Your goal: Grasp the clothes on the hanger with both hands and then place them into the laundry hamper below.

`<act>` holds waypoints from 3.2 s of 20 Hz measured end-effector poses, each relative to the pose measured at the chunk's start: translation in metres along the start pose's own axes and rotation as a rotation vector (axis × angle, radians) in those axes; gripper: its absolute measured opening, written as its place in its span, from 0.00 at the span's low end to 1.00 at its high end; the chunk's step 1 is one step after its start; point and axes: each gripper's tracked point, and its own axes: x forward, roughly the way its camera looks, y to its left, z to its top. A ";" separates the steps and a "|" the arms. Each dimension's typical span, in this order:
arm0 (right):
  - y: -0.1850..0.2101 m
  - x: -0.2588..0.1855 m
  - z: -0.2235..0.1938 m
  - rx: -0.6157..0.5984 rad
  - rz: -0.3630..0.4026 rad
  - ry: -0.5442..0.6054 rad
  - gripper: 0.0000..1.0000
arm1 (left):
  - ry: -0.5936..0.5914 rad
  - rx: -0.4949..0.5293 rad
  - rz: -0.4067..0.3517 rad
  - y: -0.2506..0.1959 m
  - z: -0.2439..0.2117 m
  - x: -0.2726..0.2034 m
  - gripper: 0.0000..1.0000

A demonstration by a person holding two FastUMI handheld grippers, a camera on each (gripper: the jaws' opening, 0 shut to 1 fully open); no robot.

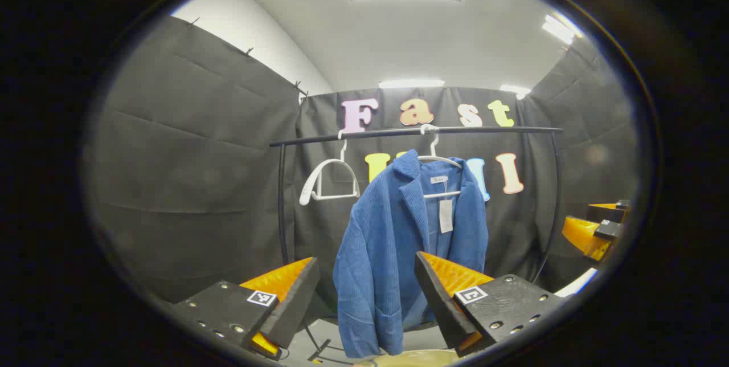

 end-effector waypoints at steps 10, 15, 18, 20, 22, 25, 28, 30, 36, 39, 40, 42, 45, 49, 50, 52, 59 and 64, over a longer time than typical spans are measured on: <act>-0.005 -0.011 -0.008 0.014 -0.042 0.030 0.96 | 0.011 0.007 -0.013 0.014 -0.008 -0.003 0.99; -0.009 -0.020 -0.012 0.014 -0.065 0.035 0.96 | 0.014 0.003 -0.024 0.021 -0.010 -0.005 0.97; -0.008 -0.023 -0.015 0.007 -0.076 0.039 0.96 | 0.009 0.008 -0.032 0.023 -0.011 -0.006 0.99; -0.006 -0.026 -0.014 -0.001 -0.078 0.037 0.96 | 0.006 0.011 -0.044 0.024 -0.011 -0.007 0.99; -0.003 -0.023 -0.012 -0.011 -0.083 0.035 0.96 | 0.001 0.011 -0.053 0.026 -0.010 -0.008 0.99; 0.003 -0.015 -0.005 -0.010 -0.096 0.030 0.96 | 0.012 0.009 -0.062 0.035 -0.007 0.000 0.99; 0.012 -0.006 0.009 -0.006 -0.108 0.007 0.96 | -0.005 -0.004 -0.084 0.040 0.013 0.011 0.99; 0.018 0.001 0.016 -0.015 -0.113 -0.007 0.96 | -0.029 -0.019 -0.108 0.039 0.025 0.016 0.99; 0.029 0.029 0.032 -0.019 -0.089 -0.018 0.96 | -0.035 -0.020 -0.118 0.025 0.033 0.044 0.99; 0.031 0.054 0.032 -0.008 -0.061 -0.017 0.96 | -0.024 -0.028 -0.108 0.007 0.028 0.064 0.99; 0.032 0.064 0.032 0.003 -0.047 -0.013 0.96 | -0.026 -0.028 -0.107 0.001 0.028 0.071 0.99; 0.033 0.084 0.034 0.023 -0.026 -0.016 0.96 | -0.035 -0.014 -0.108 -0.014 0.031 0.082 0.99; 0.032 0.113 0.037 0.038 0.005 -0.020 0.96 | -0.033 -0.008 -0.112 -0.033 0.030 0.098 0.96; 0.027 0.143 0.038 0.057 0.035 -0.025 0.96 | -0.015 -0.010 -0.117 -0.060 0.022 0.122 0.95; 0.025 0.150 0.037 0.060 0.043 -0.023 0.96 | -0.006 -0.008 -0.117 -0.066 0.019 0.130 0.97; 0.022 0.169 0.032 0.062 0.052 -0.013 0.96 | 0.014 -0.005 -0.121 -0.080 0.011 0.146 0.99; 0.025 0.223 0.019 0.074 0.117 0.018 0.96 | 0.090 -0.018 -0.100 -0.108 -0.015 0.197 0.99; 0.029 0.263 0.008 0.072 0.152 0.056 0.94 | 0.118 0.011 -0.028 -0.112 -0.028 0.227 0.99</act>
